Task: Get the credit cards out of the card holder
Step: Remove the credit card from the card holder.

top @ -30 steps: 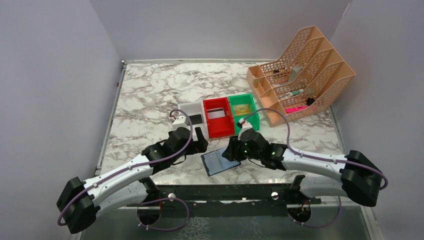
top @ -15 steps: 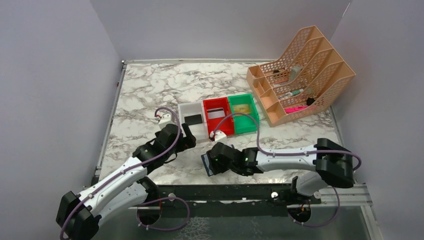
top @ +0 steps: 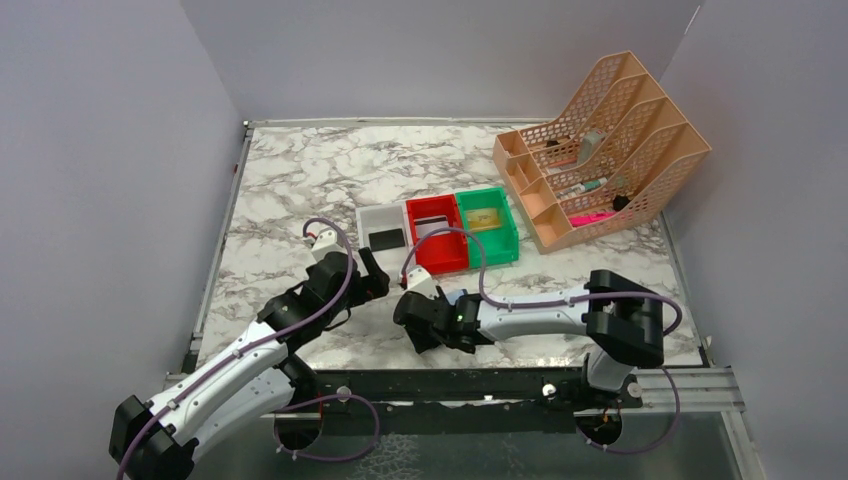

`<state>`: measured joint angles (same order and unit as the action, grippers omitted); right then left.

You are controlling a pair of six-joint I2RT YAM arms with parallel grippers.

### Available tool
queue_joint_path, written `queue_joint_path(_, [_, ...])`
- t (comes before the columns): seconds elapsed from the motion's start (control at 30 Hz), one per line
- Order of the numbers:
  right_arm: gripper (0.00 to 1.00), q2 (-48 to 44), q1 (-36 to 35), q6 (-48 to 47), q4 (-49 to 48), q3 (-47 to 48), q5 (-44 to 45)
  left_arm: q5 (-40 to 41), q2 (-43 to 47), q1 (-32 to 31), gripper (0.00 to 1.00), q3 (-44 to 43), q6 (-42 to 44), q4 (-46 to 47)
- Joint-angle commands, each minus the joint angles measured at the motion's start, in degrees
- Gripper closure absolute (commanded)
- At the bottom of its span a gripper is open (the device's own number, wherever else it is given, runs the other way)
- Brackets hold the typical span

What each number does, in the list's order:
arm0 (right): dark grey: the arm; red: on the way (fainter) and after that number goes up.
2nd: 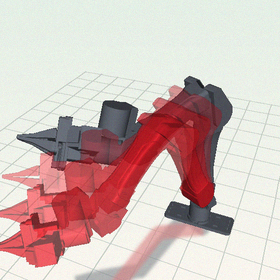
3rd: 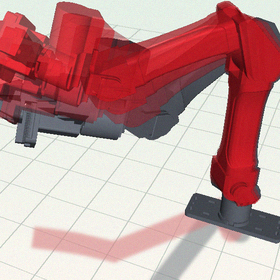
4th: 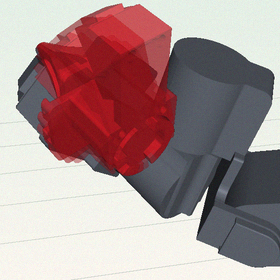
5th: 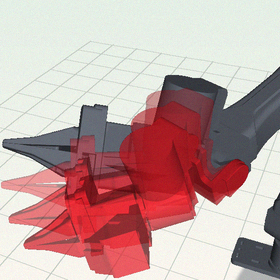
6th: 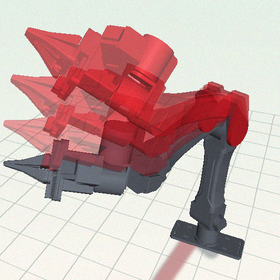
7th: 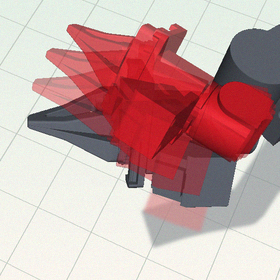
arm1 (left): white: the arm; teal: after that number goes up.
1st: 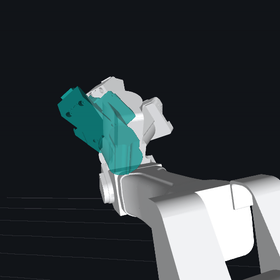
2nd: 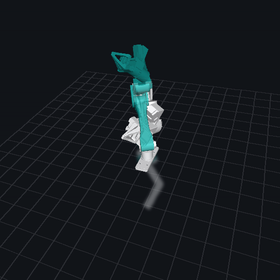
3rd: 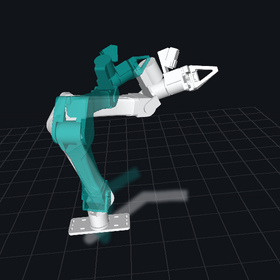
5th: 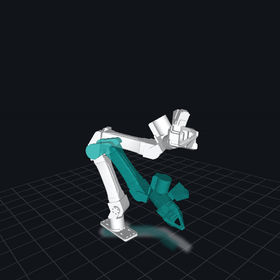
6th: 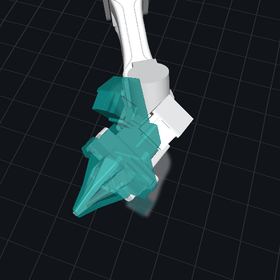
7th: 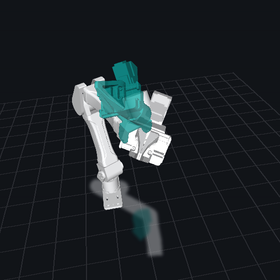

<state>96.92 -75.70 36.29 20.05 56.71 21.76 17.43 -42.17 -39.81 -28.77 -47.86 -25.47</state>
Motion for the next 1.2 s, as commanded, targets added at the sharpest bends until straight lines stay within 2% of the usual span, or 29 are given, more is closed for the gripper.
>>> queue_joint_path(0.0, [0.37,3.0,-0.5,-0.6,4.7,2.6,4.0,0.5,0.6,0.3,0.01,0.7,-0.6,0.0])
queue_joint_path(0.2, [0.39,6.7,-0.5,2.3,6.8,3.2,4.6,0.2,0.4,0.3,0.01,0.6,-0.4,0.2])
queue_joint_path(0.23, [0.42,6.8,-0.5,3.1,6.9,3.0,4.8,0.0,0.3,0.3,0.01,0.6,-0.4,0.2])
queue_joint_path(0.33, [0.6,5.7,-0.5,5.1,5.7,1.7,4.4,-0.4,0.3,0.3,0.01,0.9,-0.6,0.3])
queue_joint_path(0.4, [0.67,4.7,-0.4,6.1,4.6,0.6,4.5,-0.8,0.2,0.3,0.01,1.1,-0.7,0.6])
queue_joint_path(0.8, [0.92,-2.2,1.4,7.0,-1.9,-4.1,2.3,-2.8,-0.8,0.3,0.01,1.4,-0.6,1.8])
queue_joint_path(0.97, [0.94,-6.0,2.2,7.4,-3.6,-5.6,2.3,-5.5,-1.8,0.3,0.01,1.4,0.2,3.3])
queue_joint_path(1.17, [0.94,-8.8,4.5,8.4,-3.5,-6.8,1.7,-13.9,-3.7,0.3,0.01,1.9,3.0,9.4])
